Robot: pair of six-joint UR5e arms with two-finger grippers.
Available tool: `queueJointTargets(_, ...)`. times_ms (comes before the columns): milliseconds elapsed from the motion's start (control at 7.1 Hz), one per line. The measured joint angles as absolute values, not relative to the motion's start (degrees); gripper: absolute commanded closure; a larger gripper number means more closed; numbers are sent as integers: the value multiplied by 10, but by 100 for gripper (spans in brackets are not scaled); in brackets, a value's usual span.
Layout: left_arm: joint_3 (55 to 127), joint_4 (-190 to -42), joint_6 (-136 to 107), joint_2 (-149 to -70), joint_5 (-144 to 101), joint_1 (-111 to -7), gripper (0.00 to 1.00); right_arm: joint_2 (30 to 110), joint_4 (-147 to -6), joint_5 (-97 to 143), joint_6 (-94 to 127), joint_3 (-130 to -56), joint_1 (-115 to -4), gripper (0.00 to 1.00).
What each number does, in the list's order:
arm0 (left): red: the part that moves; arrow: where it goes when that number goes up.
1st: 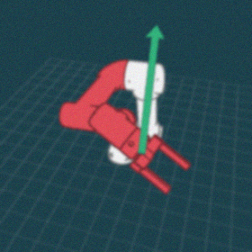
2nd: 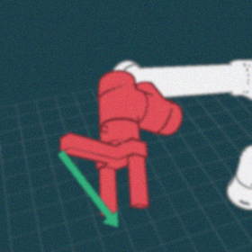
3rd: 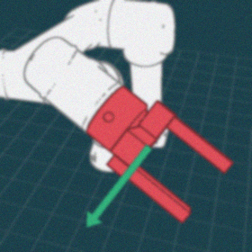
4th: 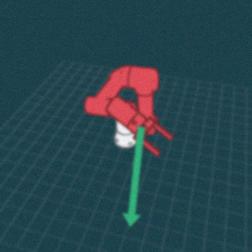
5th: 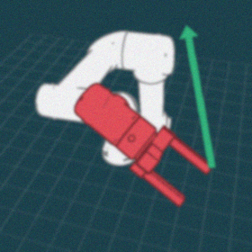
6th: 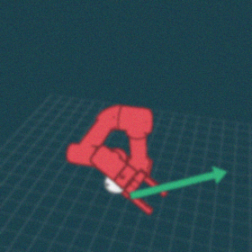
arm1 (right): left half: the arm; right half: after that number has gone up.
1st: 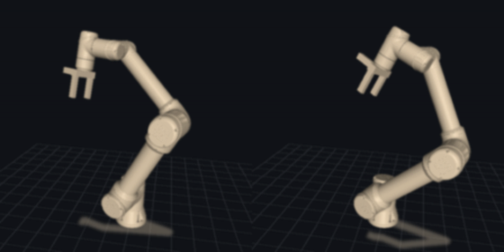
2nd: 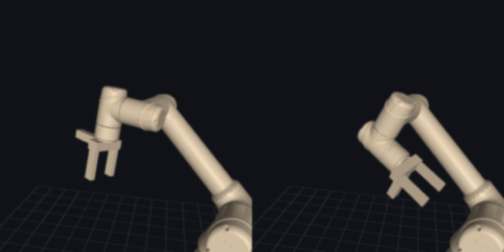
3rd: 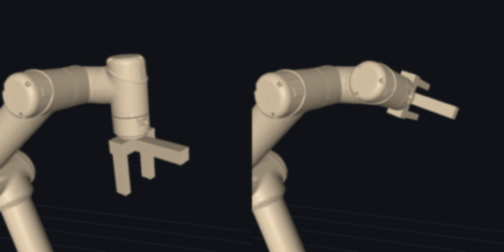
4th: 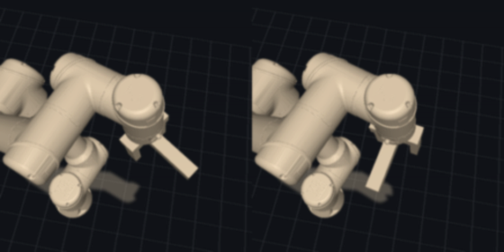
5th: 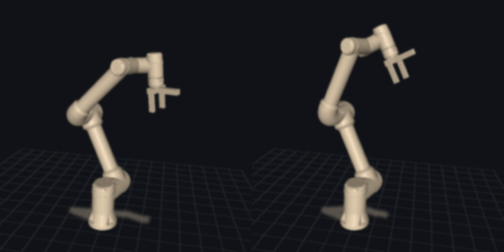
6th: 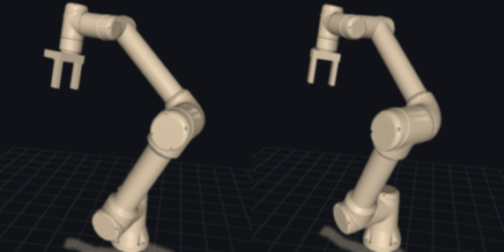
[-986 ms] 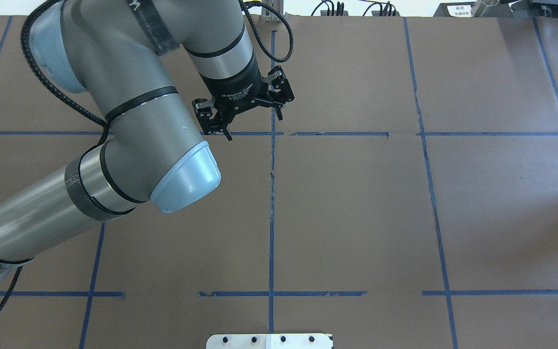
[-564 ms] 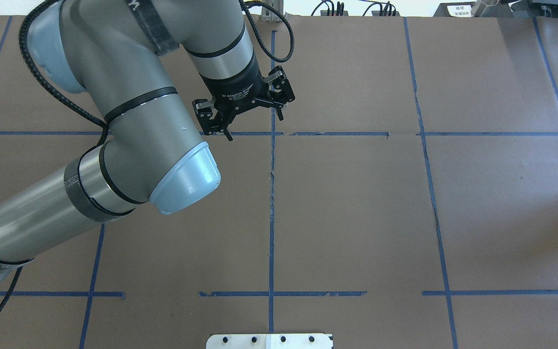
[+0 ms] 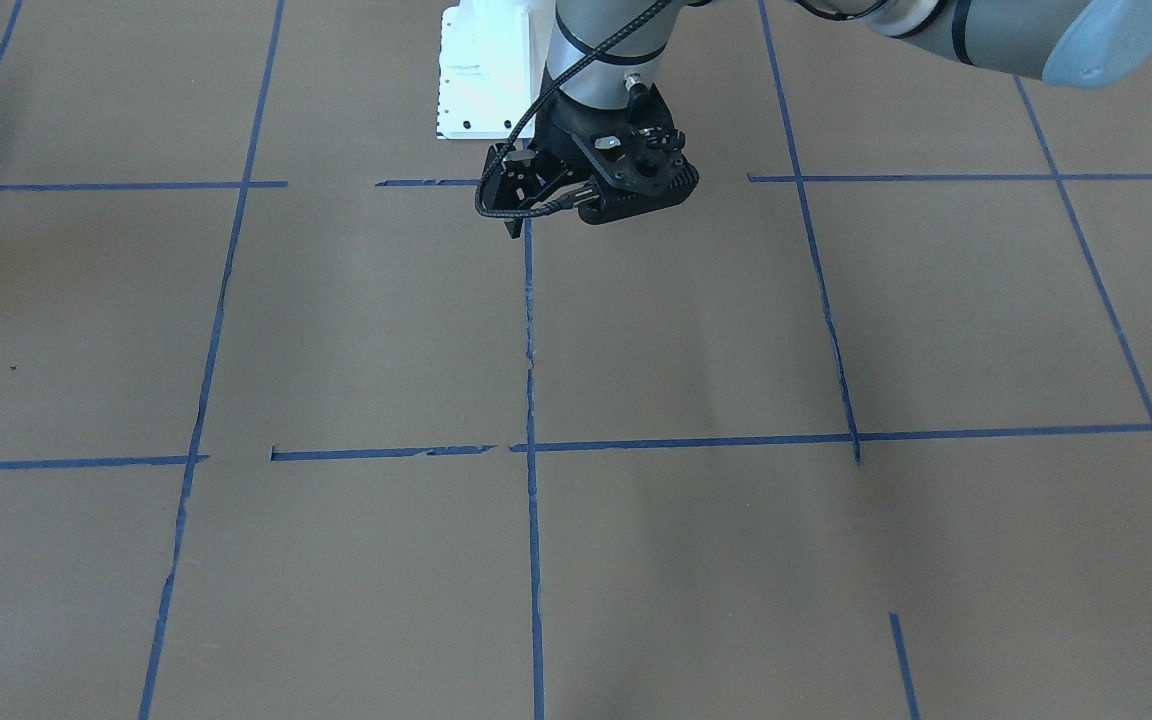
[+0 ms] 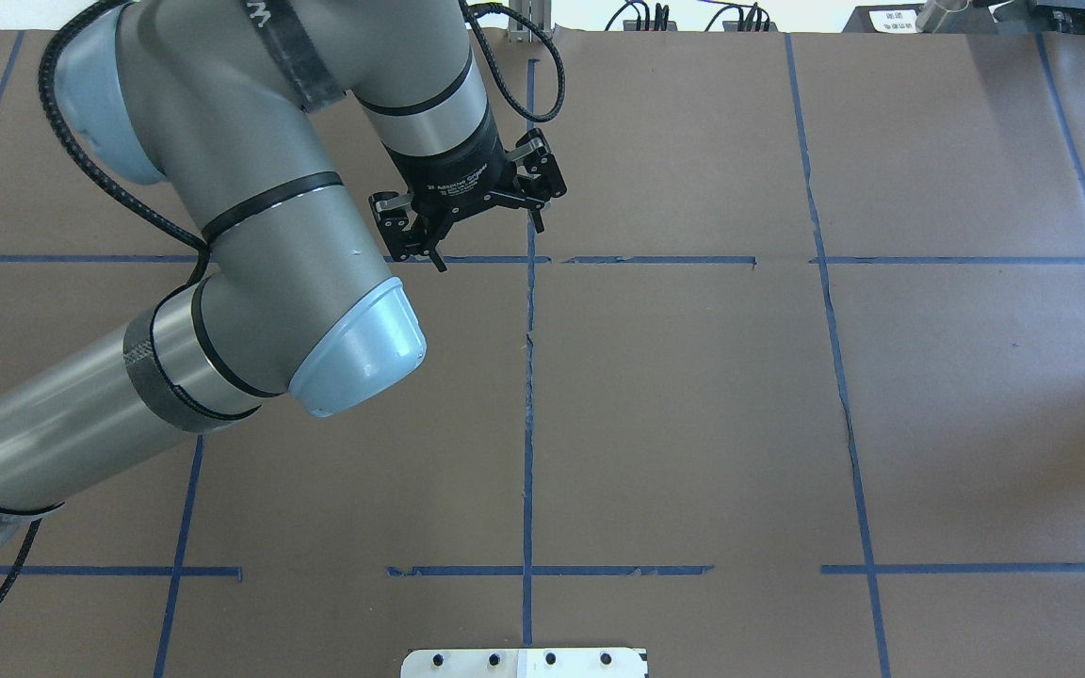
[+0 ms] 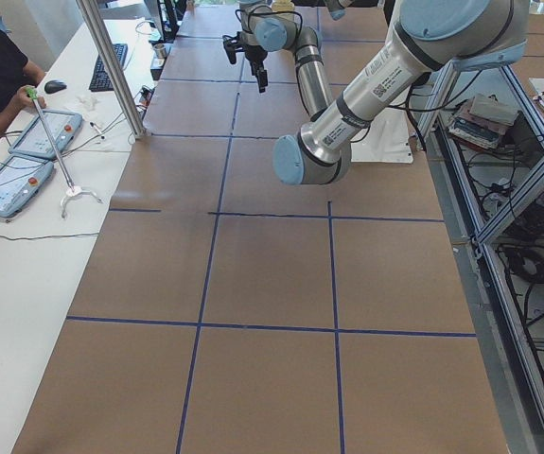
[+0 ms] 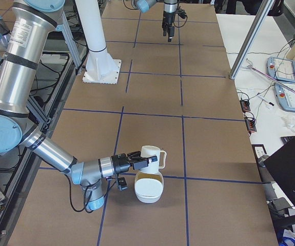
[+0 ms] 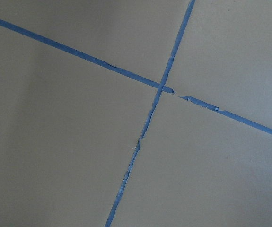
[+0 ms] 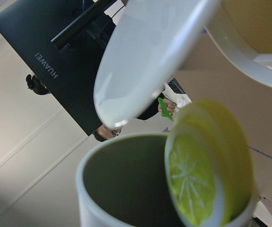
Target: Left arm hands cup to right arm to dump lemon
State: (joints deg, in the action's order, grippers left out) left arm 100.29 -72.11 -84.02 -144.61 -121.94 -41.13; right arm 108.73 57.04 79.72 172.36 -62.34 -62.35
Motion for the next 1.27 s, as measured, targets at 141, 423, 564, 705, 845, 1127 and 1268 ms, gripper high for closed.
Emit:
queueJointTargets(141, 1003, -721, -840, -1447, -1219, -411, 0, 1092, 583, 797, 1742, -622, -624, 97)
queueJointTargets(423, 1004, -719, -841, -1448, -1218, -411, 0, 1096, 595, 797, 1783, -617, -624, 97)
queueJointTargets(564, 1004, -719, -841, -1448, -1217, -411, 0, 1095, 596, 796, 1792, -614, -624, 97)
queueJointTargets(705, 1005, -720, -841, -1448, -1213, -411, 0, 1094, 597, 795, 1799, -612, -624, 97)
queueJointTargets(845, 1005, -720, -841, -1448, -1210, -411, 0, 1092, 597, 792, 1806, -612, -624, 97)
queueJointTargets(1127, 1005, -720, -841, -1446, -1207, -411, 0, 1086, 598, 786, 1818, -614, -624, 97)
queueJointTargets(1268, 1005, -720, -841, -1445, -1207, -411, 0, 1085, 597, 786, 1817, -619, -624, 98)
